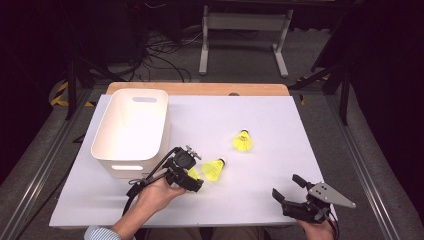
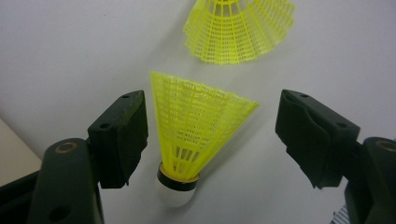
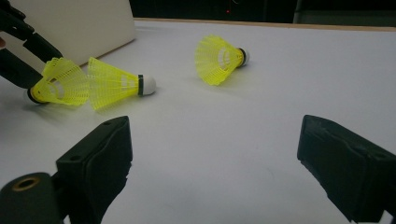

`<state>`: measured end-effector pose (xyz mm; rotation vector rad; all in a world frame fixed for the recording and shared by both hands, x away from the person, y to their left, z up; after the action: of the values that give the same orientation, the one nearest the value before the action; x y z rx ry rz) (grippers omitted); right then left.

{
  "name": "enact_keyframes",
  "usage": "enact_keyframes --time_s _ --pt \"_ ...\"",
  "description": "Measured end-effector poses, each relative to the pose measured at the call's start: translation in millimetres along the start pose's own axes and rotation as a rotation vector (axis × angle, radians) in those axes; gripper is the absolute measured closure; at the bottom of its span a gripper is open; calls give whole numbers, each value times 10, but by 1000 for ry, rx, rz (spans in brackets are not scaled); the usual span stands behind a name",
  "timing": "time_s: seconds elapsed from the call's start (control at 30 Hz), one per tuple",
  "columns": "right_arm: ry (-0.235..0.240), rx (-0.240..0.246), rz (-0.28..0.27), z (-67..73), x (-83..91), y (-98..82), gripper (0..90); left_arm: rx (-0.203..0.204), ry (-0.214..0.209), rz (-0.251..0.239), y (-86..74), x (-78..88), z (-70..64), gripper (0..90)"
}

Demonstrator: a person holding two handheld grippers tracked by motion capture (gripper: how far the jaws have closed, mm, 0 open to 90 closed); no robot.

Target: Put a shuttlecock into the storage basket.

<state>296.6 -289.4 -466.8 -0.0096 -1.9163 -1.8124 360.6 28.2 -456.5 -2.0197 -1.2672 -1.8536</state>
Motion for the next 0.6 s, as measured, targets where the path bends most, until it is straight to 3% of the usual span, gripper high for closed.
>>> enact_keyframes --time_s 0.6 --pt "0 -2 -2 0 0 1 109 17 0 45 -43 -146 64 239"
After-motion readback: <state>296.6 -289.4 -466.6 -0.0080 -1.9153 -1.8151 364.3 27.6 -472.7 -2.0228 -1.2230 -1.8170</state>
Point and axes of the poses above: each handheld gripper's, and its own axes: x roughly backward along the jaws, y roughly out of its top, z roughly to its left, the point moved 6 cm from there along -x, roughly forward along the jaws, and after that the axes turned 11 degrees about -y, right-handed, at the moved point
